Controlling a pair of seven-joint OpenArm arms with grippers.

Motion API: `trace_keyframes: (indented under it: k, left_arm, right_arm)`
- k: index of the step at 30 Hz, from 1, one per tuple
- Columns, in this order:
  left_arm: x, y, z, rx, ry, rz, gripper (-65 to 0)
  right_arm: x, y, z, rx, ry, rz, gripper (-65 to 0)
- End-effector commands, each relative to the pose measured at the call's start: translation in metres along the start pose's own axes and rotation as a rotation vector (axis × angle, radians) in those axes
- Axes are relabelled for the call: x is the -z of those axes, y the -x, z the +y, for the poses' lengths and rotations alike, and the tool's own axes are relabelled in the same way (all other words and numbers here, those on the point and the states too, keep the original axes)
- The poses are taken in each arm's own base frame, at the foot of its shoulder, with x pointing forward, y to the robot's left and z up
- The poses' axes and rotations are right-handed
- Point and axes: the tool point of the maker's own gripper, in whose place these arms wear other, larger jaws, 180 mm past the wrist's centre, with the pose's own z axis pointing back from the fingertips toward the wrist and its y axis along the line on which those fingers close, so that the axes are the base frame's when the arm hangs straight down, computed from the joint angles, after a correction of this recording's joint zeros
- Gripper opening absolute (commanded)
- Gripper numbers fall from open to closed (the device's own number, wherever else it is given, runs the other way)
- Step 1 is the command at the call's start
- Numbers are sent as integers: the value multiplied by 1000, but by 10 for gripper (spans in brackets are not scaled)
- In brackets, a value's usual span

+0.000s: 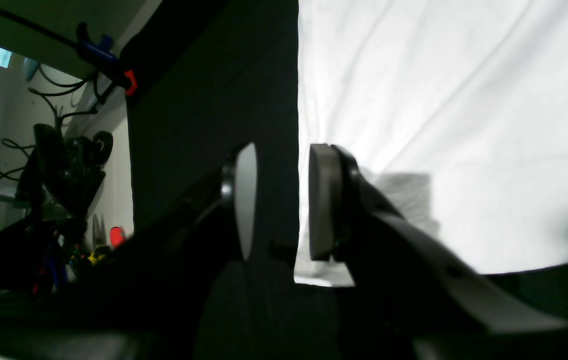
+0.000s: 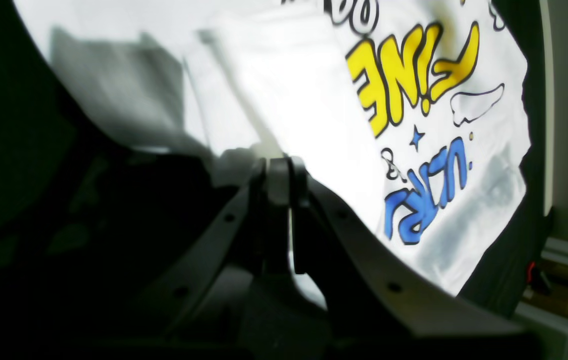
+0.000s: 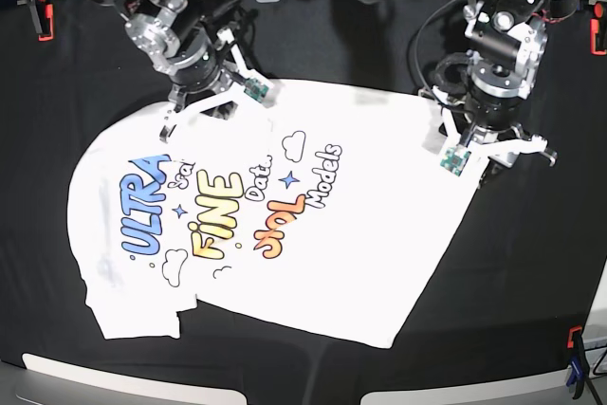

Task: Layout the t-shirt on the table in an organized manner, then fold the t-shirt properly
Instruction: 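Grasp the shoulder edges with both grippers and pull the shirt taut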

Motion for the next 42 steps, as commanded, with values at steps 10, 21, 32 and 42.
trace_keyframes:
  k: [10,21,32,42]
  left_arm:
    - [-3,27,16,41,-38,133,-484]
    - [-33,75,-41,233,262,187,-484]
    - [-23,118,-72,497,392,105,-477]
    - [-4,187,-34,747,207,230,-428]
  right_arm:
    - [-73,52,16,-187,47,166,-650]
    - [-129,129,17,-494,79,386,-650]
    - [-131,131,12,-448,114,384,-650]
    - [-130,126,8,-395,147,356,-650]
